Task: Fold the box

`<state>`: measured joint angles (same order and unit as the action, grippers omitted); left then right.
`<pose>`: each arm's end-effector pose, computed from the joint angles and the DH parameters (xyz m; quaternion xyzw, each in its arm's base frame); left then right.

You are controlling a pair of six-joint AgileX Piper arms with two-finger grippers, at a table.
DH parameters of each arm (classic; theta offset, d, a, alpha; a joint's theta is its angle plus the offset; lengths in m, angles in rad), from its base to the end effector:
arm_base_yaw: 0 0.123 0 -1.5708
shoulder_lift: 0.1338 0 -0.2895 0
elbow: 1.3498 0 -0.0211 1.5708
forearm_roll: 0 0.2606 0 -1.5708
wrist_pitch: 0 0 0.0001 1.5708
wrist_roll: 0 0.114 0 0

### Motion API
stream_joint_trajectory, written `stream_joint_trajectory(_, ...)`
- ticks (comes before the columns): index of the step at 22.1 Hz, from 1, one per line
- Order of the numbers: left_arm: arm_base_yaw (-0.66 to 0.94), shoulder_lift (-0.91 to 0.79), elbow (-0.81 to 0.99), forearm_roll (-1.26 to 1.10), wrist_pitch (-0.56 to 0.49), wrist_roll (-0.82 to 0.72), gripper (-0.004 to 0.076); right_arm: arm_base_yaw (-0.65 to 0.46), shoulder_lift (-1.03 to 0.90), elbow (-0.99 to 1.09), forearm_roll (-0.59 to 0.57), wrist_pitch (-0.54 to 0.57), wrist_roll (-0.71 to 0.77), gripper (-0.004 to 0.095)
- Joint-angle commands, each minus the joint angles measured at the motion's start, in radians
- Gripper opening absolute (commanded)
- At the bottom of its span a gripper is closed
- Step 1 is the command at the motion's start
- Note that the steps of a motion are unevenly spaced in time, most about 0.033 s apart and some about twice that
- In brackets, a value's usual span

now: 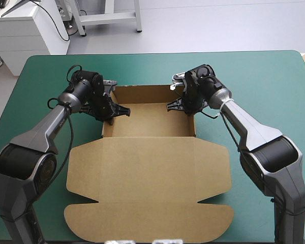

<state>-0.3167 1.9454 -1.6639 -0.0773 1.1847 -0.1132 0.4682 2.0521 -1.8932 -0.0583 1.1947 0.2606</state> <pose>0.3988 -0.1393 0.2347 0.0900 0.9906 -0.0566 0.0856 0.4156 0.2032 0.2532 -0.1088 0.9820 0.0275 0.1517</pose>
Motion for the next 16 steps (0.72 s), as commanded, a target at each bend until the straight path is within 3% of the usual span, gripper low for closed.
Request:
stream_joint_trajectory(1, -0.017, -0.025, -0.022, -0.091, -0.043, 0.101, -0.0008, 0.012, -0.044, -0.026, 0.043, -0.019, -0.062, -0.0015)
stream_joint_trajectory(3, -0.017, -0.025, -0.022, -0.076, -0.028, 0.142, -0.0006, 0.012, -0.044, -0.026, 0.043, -0.016, -0.062, -0.0005)
stream_joint_trajectory(5, -0.017, -0.025, -0.022, -0.066, -0.004, 0.167, 0.0022, 0.012, -0.044, -0.026, 0.022, -0.004, -0.057, 0.0116)
stream_joint_trajectory(6, -0.017, -0.025, -0.022, -0.052, 0.010, 0.167, 0.0074, 0.012, -0.044, -0.032, -0.012, 0.010, -0.057, 0.0251)
stream_joint_trajectory(7, -0.017, -0.025, -0.022, -0.038, 0.013, 0.167, 0.0109, 0.012, -0.044, -0.037, -0.035, 0.017, -0.057, 0.0299)
stream_joint_trajectory(8, -0.017, -0.025, -0.022, -0.010, 0.024, 0.167, 0.0230, 0.012, -0.044, -0.052, -0.089, 0.043, -0.057, 0.0377)
stream_joint_trajectory(9, -0.017, -0.025, -0.022, -0.010, 0.030, 0.167, 0.0279, 0.012, -0.044, -0.060, -0.104, 0.051, -0.057, 0.0391)
stream_joint_trajectory(10, -0.015, -0.025, -0.034, -0.012, 0.048, 0.165, 0.0407, 0.012, -0.048, -0.075, -0.109, 0.051, -0.057, 0.0397)
stream_joint_trajectory(12, -0.015, -0.025, -0.064, -0.020, 0.058, 0.180, 0.0560, 0.012, -0.048, -0.097, -0.100, 0.051, -0.057, 0.0397)
stream_joint_trajectory(16, -0.015, -0.027, -0.147, 0.001, 0.104, 0.183, 0.0584, 0.012, -0.051, -0.109, -0.104, 0.051, -0.057, 0.0397)
